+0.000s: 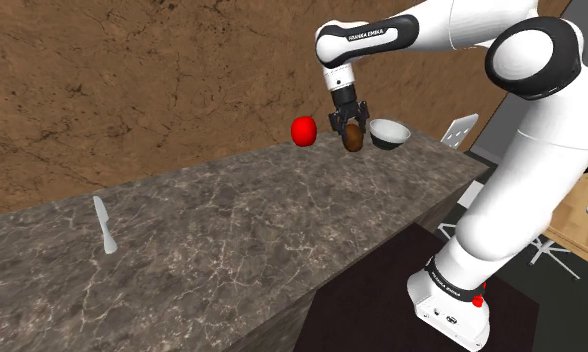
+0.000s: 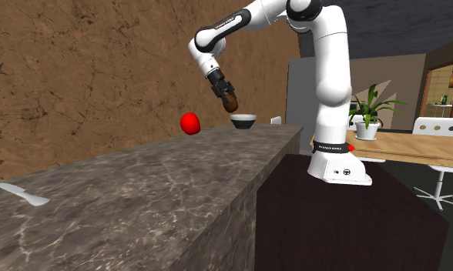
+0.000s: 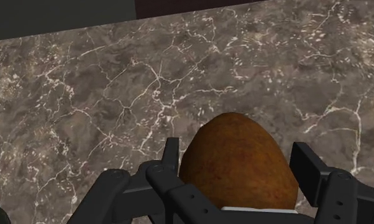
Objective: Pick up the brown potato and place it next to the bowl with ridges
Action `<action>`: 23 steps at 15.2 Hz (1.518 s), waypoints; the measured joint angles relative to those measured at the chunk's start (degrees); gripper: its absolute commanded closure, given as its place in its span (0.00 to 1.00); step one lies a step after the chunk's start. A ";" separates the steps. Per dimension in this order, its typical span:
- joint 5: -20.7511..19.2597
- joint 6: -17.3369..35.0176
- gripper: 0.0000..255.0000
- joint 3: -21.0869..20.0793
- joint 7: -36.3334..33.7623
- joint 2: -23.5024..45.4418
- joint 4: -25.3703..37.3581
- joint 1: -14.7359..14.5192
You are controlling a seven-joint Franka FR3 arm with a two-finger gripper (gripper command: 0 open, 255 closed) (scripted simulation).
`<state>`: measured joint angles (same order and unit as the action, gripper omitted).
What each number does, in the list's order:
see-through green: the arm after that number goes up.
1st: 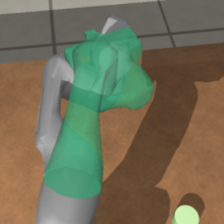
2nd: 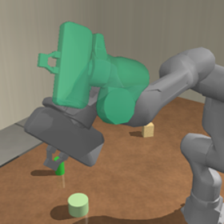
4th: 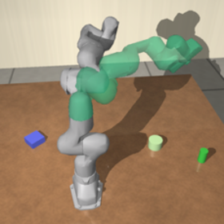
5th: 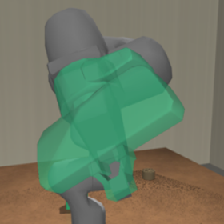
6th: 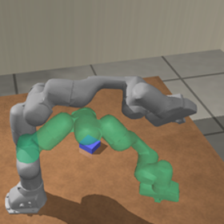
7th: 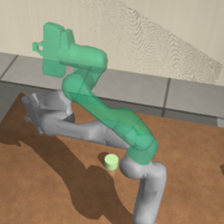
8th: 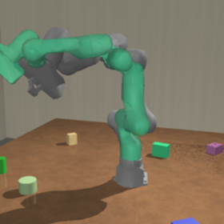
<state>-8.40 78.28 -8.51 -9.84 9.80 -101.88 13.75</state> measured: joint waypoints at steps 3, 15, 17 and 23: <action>-1.81 0.36 1.00 1.63 3.47 0.51 0.66 1.97; -8.53 1.66 1.00 8.09 17.76 6.90 8.98 10.10; -9.48 1.75 1.00 9.13 20.31 8.59 11.33 11.55; -11.39 1.47 1.00 11.61 26.90 15.76 20.91 15.37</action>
<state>-19.80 79.75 3.10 17.06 25.56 -80.97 29.12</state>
